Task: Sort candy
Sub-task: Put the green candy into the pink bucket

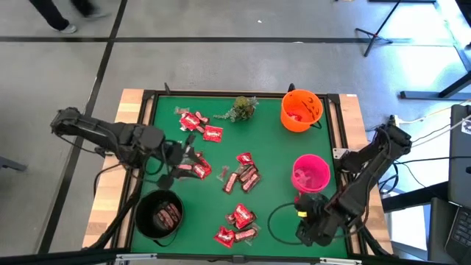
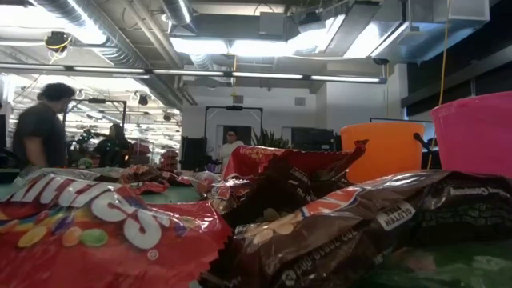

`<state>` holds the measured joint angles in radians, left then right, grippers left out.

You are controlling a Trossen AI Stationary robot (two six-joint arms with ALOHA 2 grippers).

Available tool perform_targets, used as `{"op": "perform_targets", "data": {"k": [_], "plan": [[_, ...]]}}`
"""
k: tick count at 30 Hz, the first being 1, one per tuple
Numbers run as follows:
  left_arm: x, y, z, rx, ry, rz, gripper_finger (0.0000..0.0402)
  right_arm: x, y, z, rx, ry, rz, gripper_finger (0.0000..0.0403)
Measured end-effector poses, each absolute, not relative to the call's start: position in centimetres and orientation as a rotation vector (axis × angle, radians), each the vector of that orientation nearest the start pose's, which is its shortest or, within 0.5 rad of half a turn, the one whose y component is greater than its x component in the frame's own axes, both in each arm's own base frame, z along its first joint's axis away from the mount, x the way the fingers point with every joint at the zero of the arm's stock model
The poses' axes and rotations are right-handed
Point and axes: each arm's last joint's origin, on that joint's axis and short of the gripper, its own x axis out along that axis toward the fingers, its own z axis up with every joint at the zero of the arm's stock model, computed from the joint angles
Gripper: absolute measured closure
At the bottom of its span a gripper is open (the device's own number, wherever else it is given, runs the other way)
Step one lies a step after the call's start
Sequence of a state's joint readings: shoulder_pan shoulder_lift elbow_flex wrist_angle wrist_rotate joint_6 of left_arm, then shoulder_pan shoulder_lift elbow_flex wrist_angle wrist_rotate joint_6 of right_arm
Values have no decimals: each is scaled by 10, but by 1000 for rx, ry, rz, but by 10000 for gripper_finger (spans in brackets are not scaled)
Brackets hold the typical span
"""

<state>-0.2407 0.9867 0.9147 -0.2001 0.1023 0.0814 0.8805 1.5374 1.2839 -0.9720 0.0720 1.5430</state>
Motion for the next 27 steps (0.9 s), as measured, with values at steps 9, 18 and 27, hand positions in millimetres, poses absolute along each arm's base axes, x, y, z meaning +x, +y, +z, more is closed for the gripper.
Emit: {"op": "perform_targets", "data": {"k": [9,18,27], "plan": [[218,-39,332,10,179,-307,234,155,247,252,857,1630,-611,185],[219,-41,331,11,172,-347,234,149,259,228,879,1612,-841,185],[219,-41,334,40,141,-367,234,143,257,173,917,1771,-874,185]]}}
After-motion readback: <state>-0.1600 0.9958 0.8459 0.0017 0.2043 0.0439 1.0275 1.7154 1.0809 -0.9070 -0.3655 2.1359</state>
